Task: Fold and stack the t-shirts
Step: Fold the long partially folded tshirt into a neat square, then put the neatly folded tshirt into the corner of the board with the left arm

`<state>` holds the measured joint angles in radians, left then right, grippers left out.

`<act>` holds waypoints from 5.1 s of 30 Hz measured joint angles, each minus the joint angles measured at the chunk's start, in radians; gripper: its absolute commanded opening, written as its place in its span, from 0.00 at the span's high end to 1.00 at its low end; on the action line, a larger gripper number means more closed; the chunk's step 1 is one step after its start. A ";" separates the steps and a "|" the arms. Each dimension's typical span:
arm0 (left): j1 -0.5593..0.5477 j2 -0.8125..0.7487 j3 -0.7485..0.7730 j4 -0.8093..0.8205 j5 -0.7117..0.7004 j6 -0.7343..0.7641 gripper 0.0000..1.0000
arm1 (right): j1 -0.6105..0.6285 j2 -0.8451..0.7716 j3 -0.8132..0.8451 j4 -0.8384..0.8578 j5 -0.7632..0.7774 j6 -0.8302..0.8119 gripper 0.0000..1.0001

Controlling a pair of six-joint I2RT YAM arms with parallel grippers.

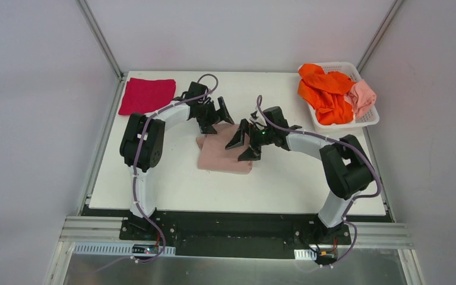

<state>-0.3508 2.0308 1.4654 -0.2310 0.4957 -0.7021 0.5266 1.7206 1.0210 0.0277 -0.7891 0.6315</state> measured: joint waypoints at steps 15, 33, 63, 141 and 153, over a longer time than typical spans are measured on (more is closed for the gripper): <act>0.032 0.071 0.028 0.025 0.055 -0.016 0.01 | -0.074 0.105 -0.136 0.156 -0.073 -0.005 0.01; -0.062 -0.446 -0.274 0.080 -0.008 0.091 0.01 | -0.157 -0.006 0.146 0.066 0.024 0.030 0.00; -0.115 -0.614 -0.731 0.227 0.024 0.031 0.01 | -0.225 0.429 0.521 -0.161 0.190 -0.106 0.00; -0.288 -0.024 0.014 -0.300 -1.008 0.348 1.00 | -0.225 -0.876 -0.257 -0.546 0.972 -0.271 0.00; -0.001 -0.017 0.201 -0.248 -1.136 0.725 1.00 | -0.225 -0.929 -0.309 -0.488 0.986 -0.276 0.00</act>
<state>-0.3519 2.0136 1.6665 -0.4793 -0.6399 0.0231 0.3016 0.7918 0.7116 -0.4606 0.1967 0.3553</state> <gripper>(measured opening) 0.077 0.994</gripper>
